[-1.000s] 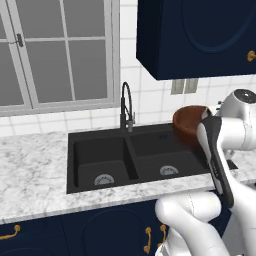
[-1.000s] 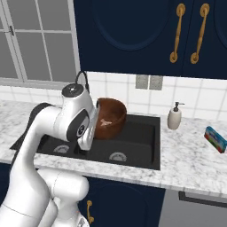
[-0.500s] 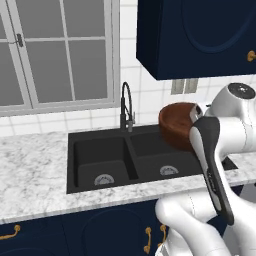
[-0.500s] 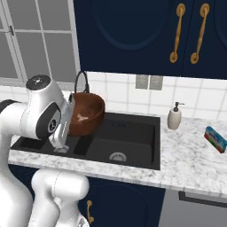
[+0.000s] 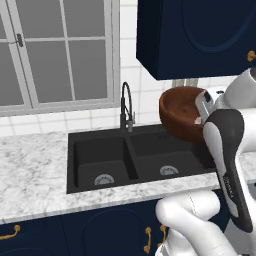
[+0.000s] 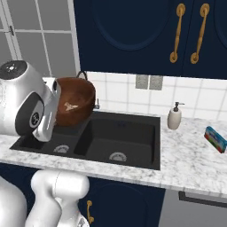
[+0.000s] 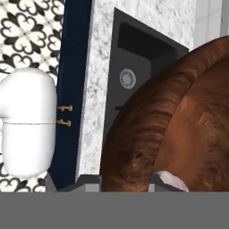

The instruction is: Pick the garlic from the sink and place it in the bowl. Then pick the bowl and place it in the microwave. Then close the microwave door and press the start button.

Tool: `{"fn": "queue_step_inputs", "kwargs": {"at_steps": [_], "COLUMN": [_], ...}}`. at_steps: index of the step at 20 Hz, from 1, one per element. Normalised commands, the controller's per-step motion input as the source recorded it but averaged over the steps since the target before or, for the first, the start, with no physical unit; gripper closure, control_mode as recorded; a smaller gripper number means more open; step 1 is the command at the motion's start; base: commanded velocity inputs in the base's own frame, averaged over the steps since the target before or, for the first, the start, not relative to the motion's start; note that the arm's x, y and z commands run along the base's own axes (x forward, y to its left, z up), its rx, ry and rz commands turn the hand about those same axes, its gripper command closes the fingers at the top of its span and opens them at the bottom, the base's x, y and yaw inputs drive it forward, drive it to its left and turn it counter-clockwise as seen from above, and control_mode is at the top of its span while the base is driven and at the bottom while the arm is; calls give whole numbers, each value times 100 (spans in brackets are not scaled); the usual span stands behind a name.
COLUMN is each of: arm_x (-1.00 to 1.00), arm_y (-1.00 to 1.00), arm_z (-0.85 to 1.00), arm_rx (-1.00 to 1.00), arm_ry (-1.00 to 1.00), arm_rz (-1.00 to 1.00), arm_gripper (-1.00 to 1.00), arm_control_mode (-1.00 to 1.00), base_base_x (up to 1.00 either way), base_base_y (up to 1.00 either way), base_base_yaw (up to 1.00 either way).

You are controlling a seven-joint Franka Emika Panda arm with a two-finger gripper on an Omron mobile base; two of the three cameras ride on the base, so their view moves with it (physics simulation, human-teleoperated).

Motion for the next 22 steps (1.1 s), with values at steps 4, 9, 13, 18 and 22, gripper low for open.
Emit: {"fn": "queue_step_inputs", "kwargs": {"at_steps": [4,9,13,18,22], "arm_x": [-48,0,0,0,0], "arm_y": [37,0,0,0,0], "arm_z": [45,0,0,0,0], "arm_rx": [4,0,0,0,0], "arm_ry": [-7,0,0,0,0], "arm_rz": [1,0,0,0,0], "arm_gripper": [100,100,100,100,100], "arm_control_mode": [-100,100,100,100,100], "base_base_x": [0,-45,-6,0,0], "base_base_y": [0,57,78,23,13], "base_base_yaw": [0,30,73,94,97]}}
